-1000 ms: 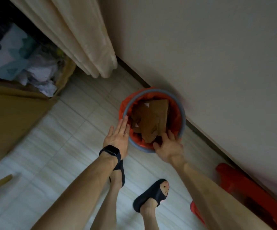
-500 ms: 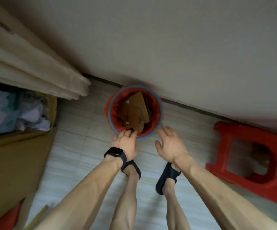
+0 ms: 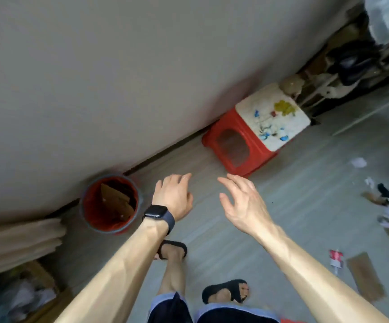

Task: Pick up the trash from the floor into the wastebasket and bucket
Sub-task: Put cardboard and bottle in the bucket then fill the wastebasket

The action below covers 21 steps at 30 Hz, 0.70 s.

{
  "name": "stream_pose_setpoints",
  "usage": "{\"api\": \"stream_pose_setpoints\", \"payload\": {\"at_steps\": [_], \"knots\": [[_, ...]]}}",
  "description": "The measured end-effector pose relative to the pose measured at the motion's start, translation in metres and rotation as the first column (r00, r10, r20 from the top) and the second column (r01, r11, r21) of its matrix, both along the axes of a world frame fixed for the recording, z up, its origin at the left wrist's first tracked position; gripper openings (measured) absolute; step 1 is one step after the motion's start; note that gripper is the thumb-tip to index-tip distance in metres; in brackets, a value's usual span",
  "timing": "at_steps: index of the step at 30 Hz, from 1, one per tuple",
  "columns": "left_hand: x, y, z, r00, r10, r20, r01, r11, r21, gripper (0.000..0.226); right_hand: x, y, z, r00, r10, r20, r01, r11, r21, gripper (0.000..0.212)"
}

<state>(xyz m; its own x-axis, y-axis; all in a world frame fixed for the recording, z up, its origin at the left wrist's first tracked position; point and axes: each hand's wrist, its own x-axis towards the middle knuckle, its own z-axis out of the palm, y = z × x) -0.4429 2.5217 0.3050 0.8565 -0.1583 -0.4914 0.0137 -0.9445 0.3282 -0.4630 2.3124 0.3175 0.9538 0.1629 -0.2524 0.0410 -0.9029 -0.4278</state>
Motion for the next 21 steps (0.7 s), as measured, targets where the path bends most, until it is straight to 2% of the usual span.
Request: {"api": "stream_pose_setpoints", "payload": {"at_steps": [2, 4, 5, 7, 10, 16, 21], "knots": [[0.002, -0.069, 0.036, 0.990, -0.133, 0.047, 0.133, 0.991, 0.016, 0.059, -0.029, -0.071, 0.029, 0.986, -0.164, 0.030, 0.163, 0.986, 0.047, 0.049], [0.005, -0.101, 0.053, 0.984, -0.168, 0.055, 0.168, 0.986, 0.013, 0.059, -0.047, -0.106, 0.039, 0.974, -0.223, 0.046, 0.219, 0.973, 0.069, 0.050], [-0.001, -0.149, 0.071, 0.963, -0.253, 0.093, 0.252, 0.967, 0.023, 0.059, -0.074, -0.153, 0.057, 0.948, -0.311, 0.059, 0.306, 0.949, 0.078, 0.049], [0.000, -0.203, 0.095, 0.941, -0.313, 0.129, 0.313, 0.949, 0.019, 0.054, -0.102, -0.207, 0.076, 0.905, -0.412, 0.106, 0.406, 0.911, 0.074, 0.046], [-0.003, -0.307, 0.132, 0.872, -0.441, 0.212, 0.447, 0.894, 0.022, 0.044, -0.148, -0.301, 0.099, 0.790, -0.598, 0.135, 0.592, 0.801, 0.086, 0.042], [-0.014, -0.465, 0.171, 0.770, -0.593, 0.236, 0.602, 0.797, 0.042, 0.048, -0.199, -0.422, 0.132, 0.615, -0.771, 0.168, 0.770, 0.633, 0.087, 0.044], [-0.002, -0.573, 0.183, 0.699, -0.681, 0.218, 0.695, 0.719, 0.019, 0.056, -0.197, -0.513, 0.145, 0.549, -0.817, 0.177, 0.823, 0.565, 0.054, 0.046]]}}
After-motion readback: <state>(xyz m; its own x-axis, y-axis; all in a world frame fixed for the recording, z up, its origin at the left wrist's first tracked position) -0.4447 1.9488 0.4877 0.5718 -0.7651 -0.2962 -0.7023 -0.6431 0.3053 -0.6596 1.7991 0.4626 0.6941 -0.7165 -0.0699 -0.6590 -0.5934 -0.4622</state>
